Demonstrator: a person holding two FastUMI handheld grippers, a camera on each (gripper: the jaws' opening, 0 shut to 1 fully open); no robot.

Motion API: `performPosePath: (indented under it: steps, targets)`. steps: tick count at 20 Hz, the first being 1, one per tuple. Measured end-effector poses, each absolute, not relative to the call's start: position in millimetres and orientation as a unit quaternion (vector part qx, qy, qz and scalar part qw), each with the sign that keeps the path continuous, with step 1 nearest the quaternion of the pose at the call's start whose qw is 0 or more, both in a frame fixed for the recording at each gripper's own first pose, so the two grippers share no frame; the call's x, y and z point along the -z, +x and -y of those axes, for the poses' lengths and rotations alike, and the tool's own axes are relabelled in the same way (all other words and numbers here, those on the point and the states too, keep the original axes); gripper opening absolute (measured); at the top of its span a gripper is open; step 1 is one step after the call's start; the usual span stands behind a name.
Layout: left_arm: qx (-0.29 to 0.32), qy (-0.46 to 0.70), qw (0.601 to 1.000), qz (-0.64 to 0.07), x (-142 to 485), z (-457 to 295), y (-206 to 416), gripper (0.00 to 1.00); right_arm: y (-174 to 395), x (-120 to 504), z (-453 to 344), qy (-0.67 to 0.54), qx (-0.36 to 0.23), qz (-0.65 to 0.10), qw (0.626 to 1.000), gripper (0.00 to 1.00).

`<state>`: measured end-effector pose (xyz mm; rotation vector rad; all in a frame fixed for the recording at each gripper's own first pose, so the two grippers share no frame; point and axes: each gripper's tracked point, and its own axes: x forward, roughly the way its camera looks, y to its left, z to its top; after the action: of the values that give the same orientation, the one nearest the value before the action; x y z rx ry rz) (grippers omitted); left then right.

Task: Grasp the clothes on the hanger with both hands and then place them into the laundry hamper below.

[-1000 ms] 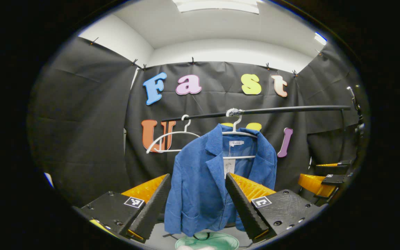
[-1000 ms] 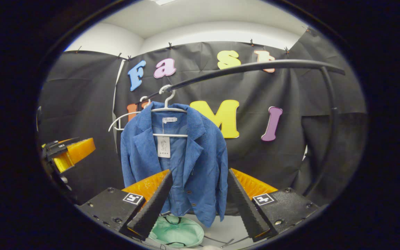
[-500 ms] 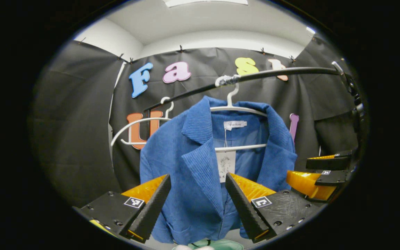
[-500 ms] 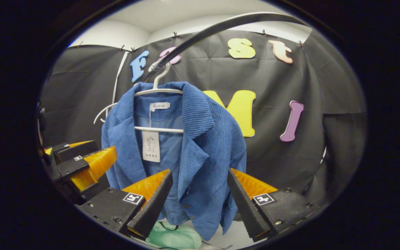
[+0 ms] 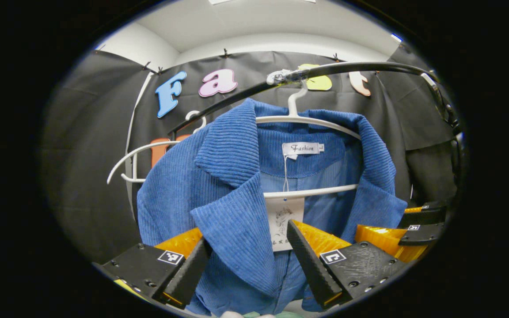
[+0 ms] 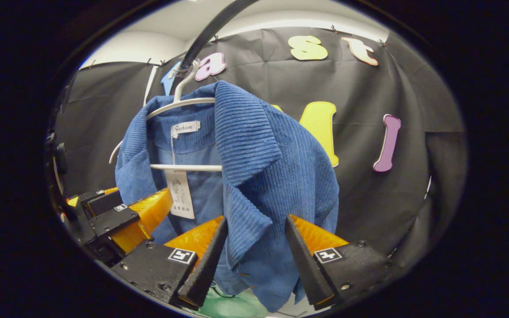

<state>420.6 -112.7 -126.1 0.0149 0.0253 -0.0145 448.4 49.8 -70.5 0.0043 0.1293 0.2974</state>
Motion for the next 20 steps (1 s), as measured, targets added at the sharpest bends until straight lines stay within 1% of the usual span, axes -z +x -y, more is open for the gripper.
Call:
performPosePath:
  steps: [1, 2, 4, 5, 6, 7, 8, 9, 10, 11, 12, 16, 20]
  targets:
    - [0.004, 0.008, 1.0, -0.013, 126.8, 111.9, 422.7, 0.92, 450.6, 71.9, -53.3, 0.002, -0.152, -0.067, 0.986, 0.82]
    - [0.0, 0.008, 1.0, -0.013, 126.9, 110.3, 423.8, 1.0, 452.9, 71.9, -56.7, 0.001, -0.154, -0.067, 0.986, 0.72]
    - [-0.008, 0.009, 1.0, -0.023, 131.4, 105.2, 428.1, 0.77, 453.8, 71.7, -61.5, 0.0, -0.158, -0.069, 0.985, 0.57]
    - [-0.001, 0.008, 0.999, -0.031, 135.1, 106.1, 428.8, 0.65, 455.6, 71.7, -61.3, -0.001, -0.159, -0.067, 0.985, 0.49]
    - [0.015, 0.003, 0.999, -0.041, 138.6, 111.2, 429.6, 0.53, 459.0, 72.1, -60.0, 0.0, -0.149, -0.068, 0.986, 0.36]
    - [0.015, 0.001, 0.999, -0.048, 141.3, 110.2, 429.0, 0.41, 458.1, 75.2, -62.1, -0.001, -0.155, -0.075, 0.985, 0.23]
    - [-0.005, 0.008, 0.999, -0.051, 142.8, 102.1, 426.6, 0.3, 458.4, 76.7, -66.9, 0.005, -0.168, -0.08, 0.983, 0.1]
    - [-0.019, 0.013, 0.998, -0.052, 143.1, 93.8, 422.2, 0.18, 459.3, 79.5, -69.0, 0.009, -0.177, -0.09, 0.98, 0.07]
    - [-0.016, 0.014, 0.998, -0.051, 142.6, 91.9, 421.9, 0.06, 460.1, 80.5, -67.8, 0.014, -0.182, -0.096, 0.979, 0.05]
    - [-0.021, 0.018, 0.998, -0.056, 143.4, 88.3, 424.1, 0.0, 462.4, 80.2, -62.4, 0.02, -0.182, -0.098, 0.978, 0.05]
    - [-0.027, 0.026, 0.998, -0.059, 142.9, 83.4, 424.0, 0.03, 465.0, 78.4, -56.5, 0.025, -0.179, -0.1, 0.978, 0.05]
    - [-0.035, 0.047, 0.996, -0.063, 144.8, 71.3, 422.1, 0.02, 468.8, 73.9, -40.0, 0.034, -0.169, -0.102, 0.98, 0.05]
    - [-0.05, 0.043, 0.996, -0.065, 141.7, 59.1, 422.7, 0.02, 473.0, 68.7, -20.9, 0.027, -0.16, -0.096, 0.982, 0.05]
